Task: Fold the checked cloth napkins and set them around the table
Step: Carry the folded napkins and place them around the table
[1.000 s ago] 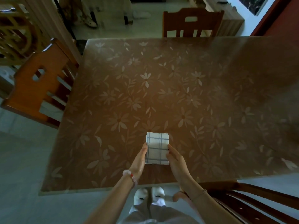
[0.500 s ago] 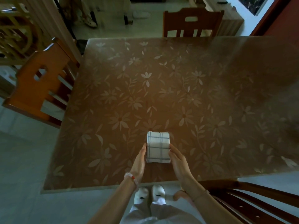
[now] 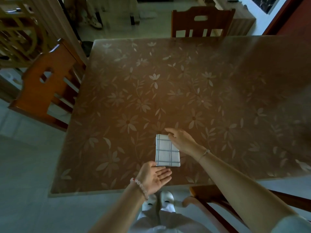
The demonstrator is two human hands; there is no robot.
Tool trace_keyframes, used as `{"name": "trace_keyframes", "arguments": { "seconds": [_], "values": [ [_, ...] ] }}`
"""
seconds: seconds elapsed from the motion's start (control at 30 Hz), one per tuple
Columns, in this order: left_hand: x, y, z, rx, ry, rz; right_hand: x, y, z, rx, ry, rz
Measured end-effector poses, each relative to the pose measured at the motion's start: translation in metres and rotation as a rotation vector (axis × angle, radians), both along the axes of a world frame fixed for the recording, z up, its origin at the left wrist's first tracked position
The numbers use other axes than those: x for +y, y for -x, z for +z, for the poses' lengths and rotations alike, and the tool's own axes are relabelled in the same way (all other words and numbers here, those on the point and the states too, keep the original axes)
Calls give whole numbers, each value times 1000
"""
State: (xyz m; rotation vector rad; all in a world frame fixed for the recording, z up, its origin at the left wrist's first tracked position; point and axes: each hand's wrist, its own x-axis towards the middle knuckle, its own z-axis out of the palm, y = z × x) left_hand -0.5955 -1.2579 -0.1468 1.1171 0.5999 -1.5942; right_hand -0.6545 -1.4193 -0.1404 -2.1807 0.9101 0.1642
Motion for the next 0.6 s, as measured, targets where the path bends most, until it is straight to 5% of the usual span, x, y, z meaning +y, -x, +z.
{"name": "trace_keyframes", "arguments": {
  "seconds": [0.2,0.33,0.6],
  "values": [
    [-7,2,-4,39,12,88,-4,-7,-4,43,0,14],
    [-5,1,5,12,17,22,-6,0,-4,-99,-19,-116],
    [-55,-25,51,-865,230,-140,-1,28,29,-581,-412,-735]
  ]
}}
